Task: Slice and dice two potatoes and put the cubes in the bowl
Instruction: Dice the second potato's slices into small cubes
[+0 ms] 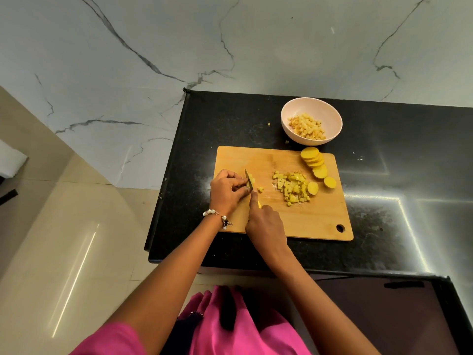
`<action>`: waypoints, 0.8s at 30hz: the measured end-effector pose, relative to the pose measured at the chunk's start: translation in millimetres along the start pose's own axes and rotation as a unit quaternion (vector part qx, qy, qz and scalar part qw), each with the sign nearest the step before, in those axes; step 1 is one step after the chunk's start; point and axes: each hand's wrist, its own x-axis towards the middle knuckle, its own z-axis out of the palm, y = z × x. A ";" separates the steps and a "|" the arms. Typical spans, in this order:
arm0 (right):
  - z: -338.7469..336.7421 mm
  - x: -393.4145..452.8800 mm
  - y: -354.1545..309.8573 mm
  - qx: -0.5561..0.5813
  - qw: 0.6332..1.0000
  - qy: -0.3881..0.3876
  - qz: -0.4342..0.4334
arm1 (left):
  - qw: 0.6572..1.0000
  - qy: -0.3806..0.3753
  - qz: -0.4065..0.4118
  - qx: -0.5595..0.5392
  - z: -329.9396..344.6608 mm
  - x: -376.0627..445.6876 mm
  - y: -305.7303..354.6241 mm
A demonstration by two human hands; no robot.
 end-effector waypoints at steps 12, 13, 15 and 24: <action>-0.7 -15.7 26.1 0.078 0.994 -0.029 0.064 | 1.000 0.008 0.011 0.008 0.6 -3.0 -0.6; -2.1 -13.4 29.6 0.094 0.993 -0.018 0.071 | 1.000 0.006 0.011 0.006 -0.5 -2.8 -0.5; -8.3 -12.6 35.6 0.132 0.987 0.006 0.089 | 1.000 -0.007 0.006 -0.008 -2.3 -2.4 -1.2; -10.3 -15.0 12.0 0.176 0.984 0.003 0.001 | 0.986 0.067 -0.069 -0.140 -10.6 -3.9 -2.7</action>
